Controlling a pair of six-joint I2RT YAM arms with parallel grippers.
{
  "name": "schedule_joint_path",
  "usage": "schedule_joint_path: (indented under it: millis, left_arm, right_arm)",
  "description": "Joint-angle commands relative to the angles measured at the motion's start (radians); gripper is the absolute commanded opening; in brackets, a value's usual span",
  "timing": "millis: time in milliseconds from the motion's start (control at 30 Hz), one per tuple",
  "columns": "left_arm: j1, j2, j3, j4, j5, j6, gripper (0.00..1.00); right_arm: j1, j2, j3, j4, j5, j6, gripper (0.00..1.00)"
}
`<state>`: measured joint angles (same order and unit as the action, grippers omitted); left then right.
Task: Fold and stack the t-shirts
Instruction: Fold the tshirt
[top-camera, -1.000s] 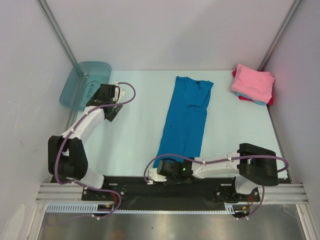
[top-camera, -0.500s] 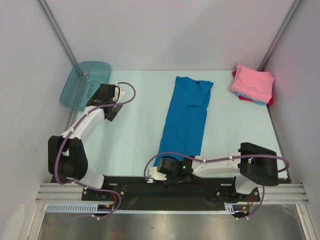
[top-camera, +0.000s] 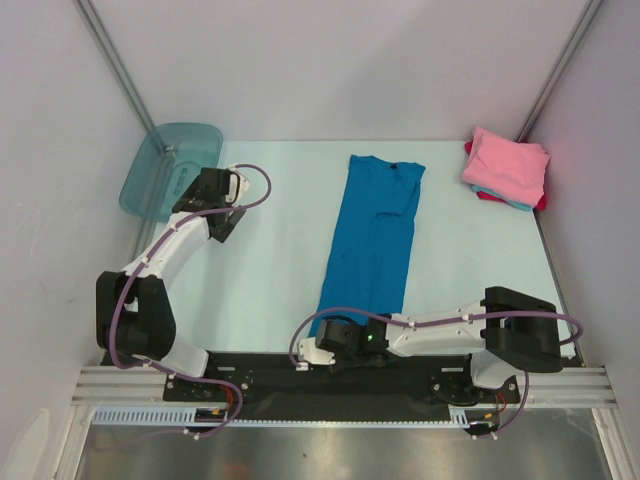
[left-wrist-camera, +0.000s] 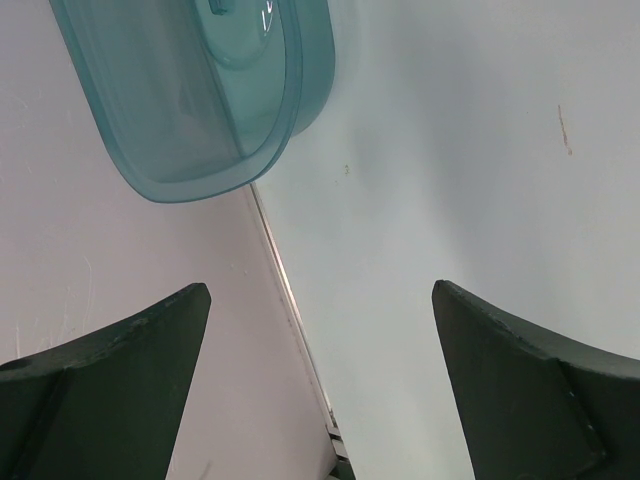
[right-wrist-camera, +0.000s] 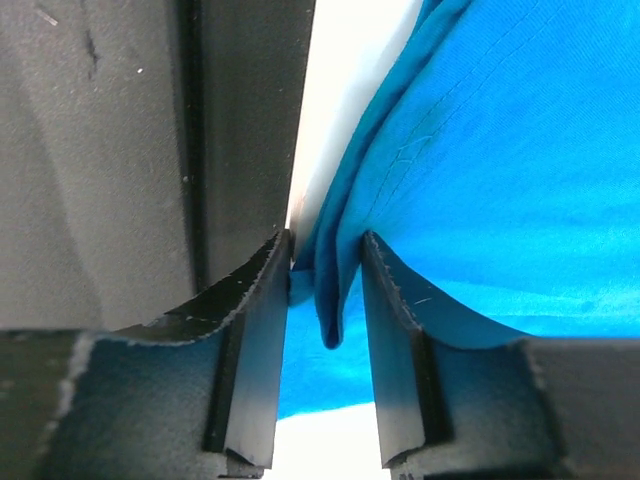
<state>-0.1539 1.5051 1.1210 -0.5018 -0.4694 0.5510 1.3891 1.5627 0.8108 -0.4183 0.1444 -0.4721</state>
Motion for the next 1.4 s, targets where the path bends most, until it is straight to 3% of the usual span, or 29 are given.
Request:
schedule_joint_path:
  millis: [0, 433, 633, 867, 1367]
  left_arm:
    - [0.002, -0.043, 0.002, 0.020, -0.023, 0.012, 1.00]
    - [0.002, -0.036, 0.008, 0.020, -0.035, 0.013, 1.00]
    - [0.002, -0.029, 0.008, 0.022, -0.037, 0.016, 1.00]
    - [0.001, -0.019, 0.008, 0.023, -0.037, 0.015, 1.00]
    - [-0.009, 0.000, 0.023, 0.022, -0.044, 0.013, 1.00]
  right_arm:
    - [0.013, -0.042, -0.004, -0.065, 0.008, -0.014, 0.00]
    - [0.050, -0.061, -0.010, -0.083, -0.006, -0.031, 0.00]
    - [0.050, -0.059, -0.015, -0.057, 0.052, -0.046, 0.00]
    - [0.021, -0.082, -0.015, 0.004, 0.237, -0.123, 0.00]
    - [-0.012, -0.142, 0.100, -0.080, 0.282, -0.235, 0.00]
